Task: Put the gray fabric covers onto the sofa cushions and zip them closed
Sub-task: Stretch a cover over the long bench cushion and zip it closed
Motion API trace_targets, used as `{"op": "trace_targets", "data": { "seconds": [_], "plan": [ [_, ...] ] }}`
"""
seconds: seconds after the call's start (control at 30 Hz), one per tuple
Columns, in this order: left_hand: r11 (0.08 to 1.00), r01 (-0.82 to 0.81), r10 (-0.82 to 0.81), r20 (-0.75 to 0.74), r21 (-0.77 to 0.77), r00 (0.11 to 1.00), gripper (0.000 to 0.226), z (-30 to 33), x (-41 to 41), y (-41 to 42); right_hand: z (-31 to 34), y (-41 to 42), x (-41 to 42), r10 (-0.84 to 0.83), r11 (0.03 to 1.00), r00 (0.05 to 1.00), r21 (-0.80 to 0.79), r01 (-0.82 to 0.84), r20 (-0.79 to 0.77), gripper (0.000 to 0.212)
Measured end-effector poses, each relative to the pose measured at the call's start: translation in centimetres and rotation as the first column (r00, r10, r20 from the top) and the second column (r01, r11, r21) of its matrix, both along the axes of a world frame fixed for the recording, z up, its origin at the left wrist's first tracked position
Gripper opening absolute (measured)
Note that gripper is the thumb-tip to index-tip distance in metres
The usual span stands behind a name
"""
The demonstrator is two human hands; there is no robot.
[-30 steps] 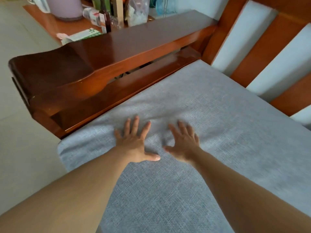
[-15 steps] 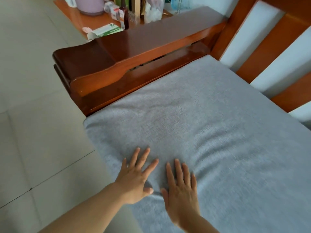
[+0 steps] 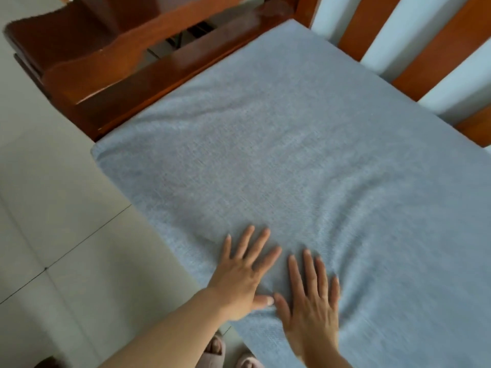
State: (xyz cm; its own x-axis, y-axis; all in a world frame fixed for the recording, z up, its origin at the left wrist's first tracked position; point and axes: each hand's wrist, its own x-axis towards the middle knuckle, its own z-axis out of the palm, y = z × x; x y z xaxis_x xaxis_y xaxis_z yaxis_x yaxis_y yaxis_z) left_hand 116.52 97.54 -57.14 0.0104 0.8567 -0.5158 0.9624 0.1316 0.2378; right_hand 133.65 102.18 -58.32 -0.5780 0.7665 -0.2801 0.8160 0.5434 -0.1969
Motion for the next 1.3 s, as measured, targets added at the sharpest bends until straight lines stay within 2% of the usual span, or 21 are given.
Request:
{"op": "trace_targets", "data": {
  "seconds": [0.07, 0.13, 0.23, 0.37, 0.4, 0.47, 0.5, 0.57, 0.63, 0.7, 0.8, 0.97, 1.03, 1.13, 1.17, 1.3],
  "plan": [
    [0.995, 0.094, -0.094, 0.008, -0.013, 0.996, 0.099, 0.6, 0.4, 0.5, 0.3, -0.1, 1.5, 0.024, 0.999, 0.999, 0.025, -0.023, -0.031, 0.061],
    [0.985, 0.172, -0.172, 0.033, 0.0, 0.984, 0.097, 1.2, 0.0, 1.9, 0.2, 1.0, 2.0, -0.068, 0.996, 0.997, 0.052, 0.07, -0.038, 0.056],
    [0.982, 0.189, -0.19, 0.044, 0.032, 0.981, 0.087, 1.6, -1.3, 5.1, 0.1, 4.6, 1.7, -0.316, 0.948, 0.949, 0.045, 0.315, 0.005, 0.066],
    [0.983, 0.18, -0.181, 0.031, 0.021, 0.983, 0.092, 1.0, -1.9, 9.0, -0.5, 7.3, 3.0, -0.354, 0.933, 0.934, 0.081, 0.35, 0.052, 0.076],
    [0.979, 0.202, -0.202, 0.036, 0.021, 0.979, 0.094, 0.8, -1.9, 9.7, -0.4, 7.3, 3.5, -0.453, 0.89, 0.89, 0.083, 0.449, 0.05, 0.077],
    [0.965, 0.262, -0.263, 0.05, 0.031, 0.963, 0.096, 0.3, -2.2, 10.9, -0.5, 6.8, 4.5, -0.719, 0.693, 0.695, 0.104, 0.714, 0.014, 0.082],
    [0.955, 0.293, -0.296, 0.06, 0.049, 0.953, 0.095, 0.1, -2.8, 11.7, -0.5, 6.8, 4.3, -0.798, 0.598, 0.603, 0.125, 0.792, -0.004, 0.084],
    [0.933, 0.349, -0.355, 0.063, 0.094, 0.933, 0.091, -0.1, -4.4, 13.7, -0.1, 7.8, 2.8, -0.855, 0.516, 0.519, 0.105, 0.85, 0.003, 0.08],
    [0.925, 0.355, -0.365, 0.051, 0.138, 0.93, 0.086, -0.4, -6.3, 15.5, -0.3, 9.8, 0.0, -0.833, 0.552, 0.553, 0.074, 0.831, 0.01, 0.071],
    [0.933, 0.312, -0.325, 0.046, 0.181, 0.945, 0.081, -0.7, -8.8, 17.1, -0.7, 12.2, -4.0, -0.753, 0.655, 0.658, 0.078, 0.751, -0.012, 0.07],
    [0.932, 0.267, -0.274, -0.006, 0.244, 0.962, 0.08, -1.6, -15.8, 19.3, -1.8, 16.4, -13.8, -0.663, 0.746, 0.748, 0.068, 0.663, -0.031, 0.072],
    [0.92, 0.083, -0.043, -0.113, 0.384, 0.993, 0.076, -3.0, -27.2, 19.1, -2.7, 19.1, -27.6, -0.46, 0.862, 0.876, 0.164, 0.48, -0.145, 0.078],
    [0.921, 0.004, 0.033, -0.089, 0.39, 0.995, 0.076, -3.5, -30.6, 17.4, -2.7, 18.3, -31.3, -0.329, 0.921, 0.937, 0.178, 0.346, -0.122, 0.072],
    [0.917, -0.069, 0.095, -0.048, 0.392, 0.994, 0.081, -4.1, -32.8, 15.1, -2.5, 17.3, -32.9, -0.041, 0.977, 0.997, 0.205, 0.053, -0.063, 0.065],
    [0.91, -0.094, 0.118, -0.036, 0.403, 0.992, 0.083, -4.1, -33.1, 14.9, -2.4, 17.6, -33.0, -0.019, 0.978, 0.997, 0.205, 0.034, -0.072, 0.064],
    [0.89, -0.143, 0.165, -0.015, 0.433, 0.986, 0.083, -3.9, -33.0, 16.6, -1.9, 20.7, -33.9, -0.169, 0.976, 0.982, 0.124, 0.179, -0.085, 0.073]
  ]
}}
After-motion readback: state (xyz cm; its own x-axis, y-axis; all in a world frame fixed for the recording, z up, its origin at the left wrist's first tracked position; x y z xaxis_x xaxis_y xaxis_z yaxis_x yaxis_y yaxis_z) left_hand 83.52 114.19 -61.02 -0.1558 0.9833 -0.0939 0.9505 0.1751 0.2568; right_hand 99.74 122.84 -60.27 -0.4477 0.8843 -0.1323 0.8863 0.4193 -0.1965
